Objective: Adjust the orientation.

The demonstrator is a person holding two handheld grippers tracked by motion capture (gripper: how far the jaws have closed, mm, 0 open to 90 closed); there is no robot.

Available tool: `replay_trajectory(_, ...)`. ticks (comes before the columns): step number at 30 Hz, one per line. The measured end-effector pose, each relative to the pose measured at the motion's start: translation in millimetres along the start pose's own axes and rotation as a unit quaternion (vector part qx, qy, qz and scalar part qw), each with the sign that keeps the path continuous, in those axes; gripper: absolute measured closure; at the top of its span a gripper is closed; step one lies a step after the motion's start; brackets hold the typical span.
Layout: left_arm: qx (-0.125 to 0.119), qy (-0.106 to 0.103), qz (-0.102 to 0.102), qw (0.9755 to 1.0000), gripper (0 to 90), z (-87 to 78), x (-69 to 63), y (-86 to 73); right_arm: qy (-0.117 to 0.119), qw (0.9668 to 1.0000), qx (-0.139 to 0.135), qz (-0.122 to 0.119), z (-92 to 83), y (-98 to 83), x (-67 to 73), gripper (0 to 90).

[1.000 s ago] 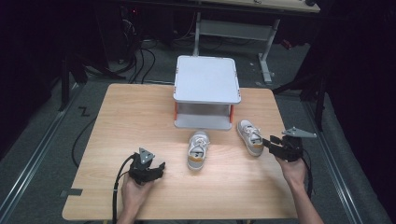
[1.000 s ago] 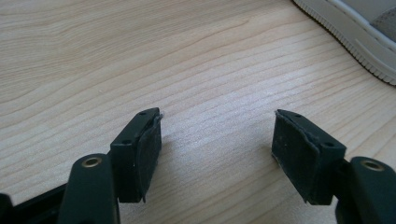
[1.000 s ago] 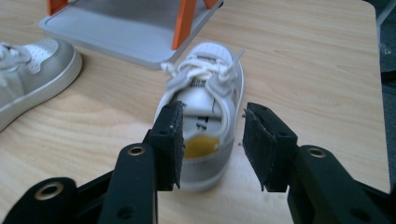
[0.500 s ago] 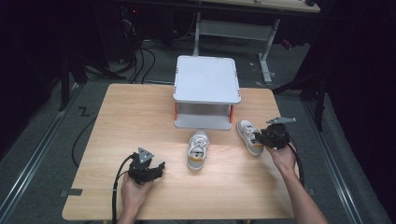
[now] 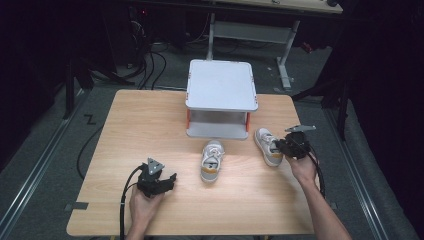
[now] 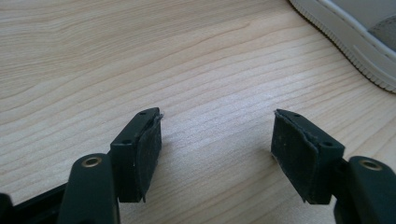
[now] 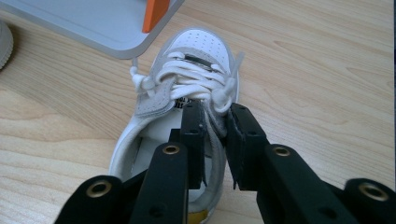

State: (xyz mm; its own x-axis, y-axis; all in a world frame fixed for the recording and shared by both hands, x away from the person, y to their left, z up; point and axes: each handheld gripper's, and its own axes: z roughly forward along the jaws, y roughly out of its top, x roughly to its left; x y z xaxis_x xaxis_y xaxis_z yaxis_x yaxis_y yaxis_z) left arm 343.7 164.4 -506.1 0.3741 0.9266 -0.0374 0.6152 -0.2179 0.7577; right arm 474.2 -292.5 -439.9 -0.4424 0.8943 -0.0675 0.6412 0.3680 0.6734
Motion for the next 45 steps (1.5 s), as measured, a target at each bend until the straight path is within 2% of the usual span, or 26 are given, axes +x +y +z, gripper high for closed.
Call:
replay_trajectory(8, 0.000, 0.002, -0.001, 1.0000, 32.9, 0.2, 0.5, 0.1, 0.003, 1.0000, -0.002, -0.002, -6.6, 0.0, 3.6, 80.2)
replay_trajectory(11, 0.000, 0.001, -0.001, 1.0000, 32.8, 0.2, 0.9, 0.2, 0.006, 1.0000, -0.005, -0.006, -16.4, -0.4, 10.0, 80.3)
replay_trajectory(16, 0.000, 0.001, -0.001, 1.0000, 32.7, 0.2, 0.8, 0.2, -0.001, 0.9992, -0.006, -0.039, -29.4, -0.8, 27.4, 80.3)
replay_trajectory(20, 0.000, 0.000, -0.001, 1.0000, 32.6, 0.2, 1.0, 0.1, 0.008, 0.9989, -0.009, -0.045, -34.8, -0.9, 35.9, 80.3)
replay_trajectory(24, 0.000, 0.000, -0.002, 1.0000, 32.5, 0.1, 1.1, 0.1, 0.022, 0.9985, -0.014, -0.048, -40.9, 1.2, 53.2, 80.3)
replay_trajectory(26, 0.000, 0.000, -0.002, 1.0000, 32.4, 0.0, 1.3, 0.1, 0.030, 0.9982, -0.016, -0.049, -40.6, 2.1, 62.3, 80.3)
replay_trajectory(27, 0.000, 0.000, -0.002, 1.0000, 32.4, 0.0, 1.3, 0.1, 0.030, 0.9982, -0.016, -0.049, -40.6, 2.1, 62.3, 80.3)
replay_trajectory(29, 0.000, 0.000, -0.002, 1.0000, 32.4, 0.0, 1.3, 0.1, 0.036, 0.9978, -0.016, -0.053, -38.1, 2.8, 72.9, 80.3)
replay_trajectory(30, 0.000, 0.000, -0.002, 1.0000, 32.3, 0.0, 1.3, 0.1, 0.038, 0.9976, -0.013, -0.057, -34.3, 4.2, 83.2, 80.3)
replay_trajectory(33, 0.000, 0.000, -0.002, 1.0000, 32.2, 0.0, 1.3, 0.0, 0.034, 0.9975, -0.012, -0.061, -28.9, 6.3, 95.7, 80.3)
replay_trajectory(39, 0.000, -0.001, -0.002, 1.0000, 32.2, 0.0, 1.3, 0.0, 0.034, 0.9976, -0.008, -0.059, -18.7, 7.7, 111.5, 80.3)
replay_trajectory(45, 0.000, -0.001, -0.002, 1.0000, 32.2, -0.1, 1.4, 0.0, 0.017, 0.9980, 0.000, -0.061, -12.5, 9.8, 125.8, 80.2)
